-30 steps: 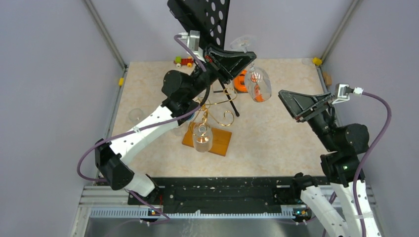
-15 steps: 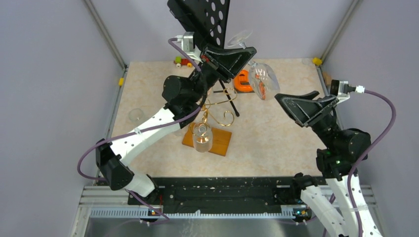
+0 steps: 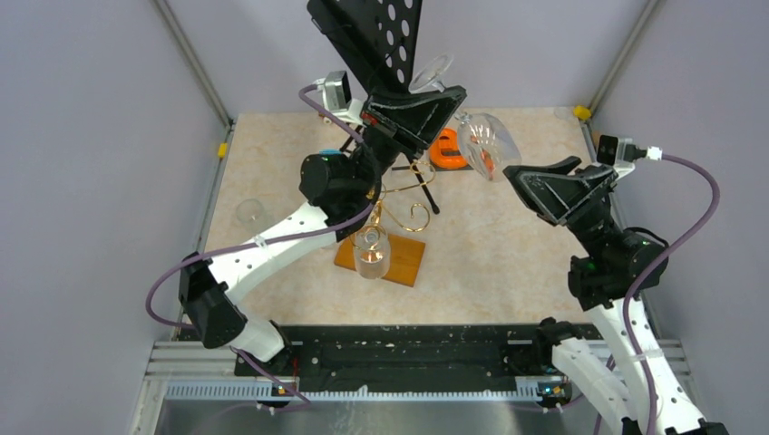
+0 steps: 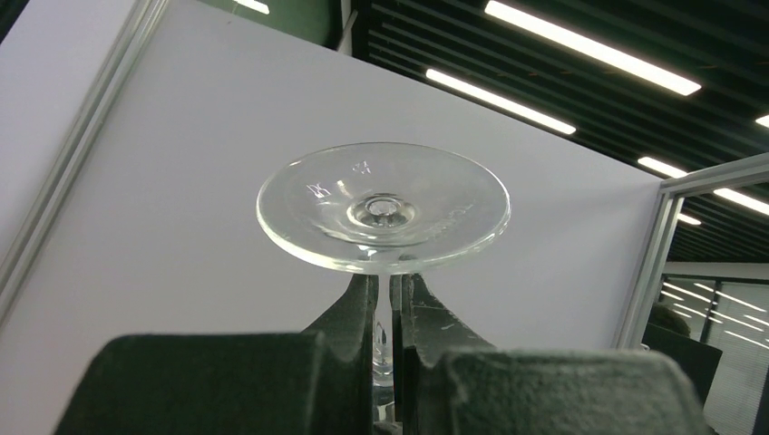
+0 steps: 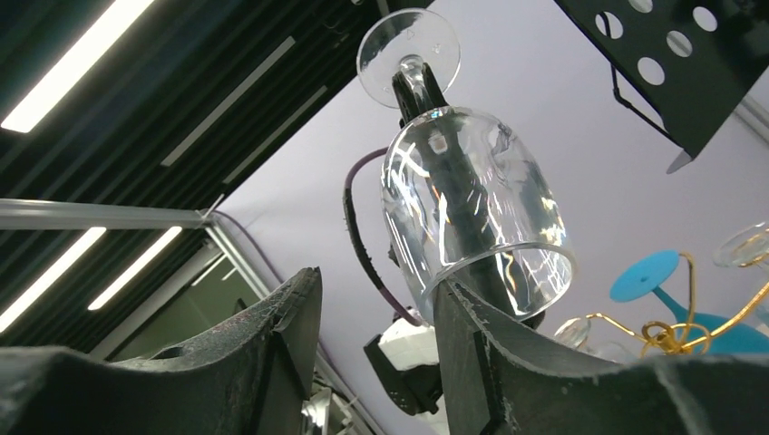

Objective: Take the wine glass off the wine glass rack

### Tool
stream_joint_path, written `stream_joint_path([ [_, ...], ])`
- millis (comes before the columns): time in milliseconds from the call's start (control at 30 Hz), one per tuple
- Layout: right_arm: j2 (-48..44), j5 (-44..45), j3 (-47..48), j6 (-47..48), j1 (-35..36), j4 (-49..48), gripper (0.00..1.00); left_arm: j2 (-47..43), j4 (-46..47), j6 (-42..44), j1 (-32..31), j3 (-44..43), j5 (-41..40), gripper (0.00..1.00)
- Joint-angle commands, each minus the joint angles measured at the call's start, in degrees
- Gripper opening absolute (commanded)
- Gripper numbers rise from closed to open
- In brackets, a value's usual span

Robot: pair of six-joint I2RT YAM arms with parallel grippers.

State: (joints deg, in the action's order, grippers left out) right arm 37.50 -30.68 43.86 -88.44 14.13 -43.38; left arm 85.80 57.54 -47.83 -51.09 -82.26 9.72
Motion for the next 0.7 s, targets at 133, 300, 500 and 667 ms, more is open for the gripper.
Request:
stream_joint_path([
  [133,3.12,-0.64,0.79,-6.11,-0.16,-15.08,0.41,0.73,11.63,4.21,-2.07,2.45,1.02,0.0],
  [300,3.56,-0.61,1.12,-6.04,-0.19,-15.1,0.4,1.68,14.08,4.7,-2.35,3.07,0.86,0.0],
  [500,4.29,-1.86,2.58,-5.34,-0.17,-14.06,0.37,2.11,13.47,4.27,-2.61,2.99,0.26,0.0],
  [667,4.51,-1.95,3.07,-5.01,-0.15,-13.38,0.34,1.33,11.85,4.81,-2.78,3.5,-1.01,0.0],
])
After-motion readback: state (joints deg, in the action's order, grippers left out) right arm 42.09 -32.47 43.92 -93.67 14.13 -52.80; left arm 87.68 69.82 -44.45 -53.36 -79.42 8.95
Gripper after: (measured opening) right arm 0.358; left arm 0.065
